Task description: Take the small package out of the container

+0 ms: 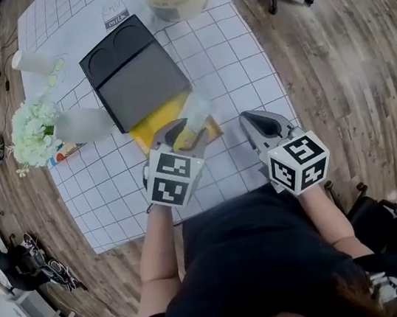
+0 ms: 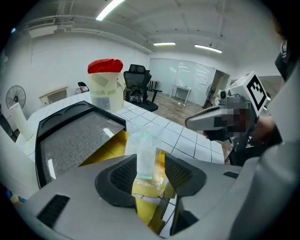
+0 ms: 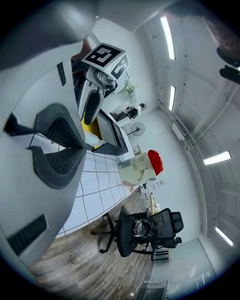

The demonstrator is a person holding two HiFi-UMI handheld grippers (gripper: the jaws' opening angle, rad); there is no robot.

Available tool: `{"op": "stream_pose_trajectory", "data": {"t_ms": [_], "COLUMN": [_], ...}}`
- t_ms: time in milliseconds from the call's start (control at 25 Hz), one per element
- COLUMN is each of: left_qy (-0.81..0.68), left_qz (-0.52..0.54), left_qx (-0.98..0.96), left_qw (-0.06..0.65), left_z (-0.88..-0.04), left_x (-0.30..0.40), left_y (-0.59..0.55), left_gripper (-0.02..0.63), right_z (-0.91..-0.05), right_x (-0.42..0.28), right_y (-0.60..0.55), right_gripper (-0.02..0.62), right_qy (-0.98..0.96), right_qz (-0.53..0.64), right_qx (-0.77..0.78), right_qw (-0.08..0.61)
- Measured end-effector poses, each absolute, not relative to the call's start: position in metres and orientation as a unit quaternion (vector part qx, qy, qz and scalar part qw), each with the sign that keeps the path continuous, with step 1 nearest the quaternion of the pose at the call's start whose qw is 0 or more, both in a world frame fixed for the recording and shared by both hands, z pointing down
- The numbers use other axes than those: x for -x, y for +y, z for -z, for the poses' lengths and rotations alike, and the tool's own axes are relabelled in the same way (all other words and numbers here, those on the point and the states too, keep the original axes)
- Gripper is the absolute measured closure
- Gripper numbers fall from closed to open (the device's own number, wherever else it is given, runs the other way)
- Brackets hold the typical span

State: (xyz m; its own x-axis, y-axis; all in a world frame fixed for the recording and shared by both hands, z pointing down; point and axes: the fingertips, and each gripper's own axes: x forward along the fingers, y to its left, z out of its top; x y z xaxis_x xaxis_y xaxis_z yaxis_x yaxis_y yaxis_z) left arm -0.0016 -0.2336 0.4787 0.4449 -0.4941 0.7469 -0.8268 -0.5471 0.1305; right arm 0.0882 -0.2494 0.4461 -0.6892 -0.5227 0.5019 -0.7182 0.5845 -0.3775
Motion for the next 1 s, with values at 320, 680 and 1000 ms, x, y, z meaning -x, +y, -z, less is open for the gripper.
{"op": "stream_pose_trajectory", "data": {"t_ms": [320,680,1000], "left_qy": [-0.394,-0.383,-0.375], "left_qz": [-0.381,-0.408,-0.412], "left_qx": [-0.795,-0.783,-0.789], "left_qw": [0.261,0.271,0.258], "left_z": [-0.504,-0.515,-0.515], "left_x": [-0.004,-0.009,-0.011], "left_y": [-0.249,-0.254,-0.254], "left_gripper": [0.397,0.439,0.485], "right_z": [-0.46,-0.472,-0.475], "right_x": [-0.09,-0.089,-0.087], "right_y": [-0.274,-0.285,-0.287], "right_gripper": [0.58,0.58,0.58], "right_qy": [-0.877,-0.88,-0.882], "right_qz": [-0.299,-0.311,-0.314], "right_qx": [-0.328,-0.305,-0.298], "right_qw": [0.181,0.189,0.188]}}
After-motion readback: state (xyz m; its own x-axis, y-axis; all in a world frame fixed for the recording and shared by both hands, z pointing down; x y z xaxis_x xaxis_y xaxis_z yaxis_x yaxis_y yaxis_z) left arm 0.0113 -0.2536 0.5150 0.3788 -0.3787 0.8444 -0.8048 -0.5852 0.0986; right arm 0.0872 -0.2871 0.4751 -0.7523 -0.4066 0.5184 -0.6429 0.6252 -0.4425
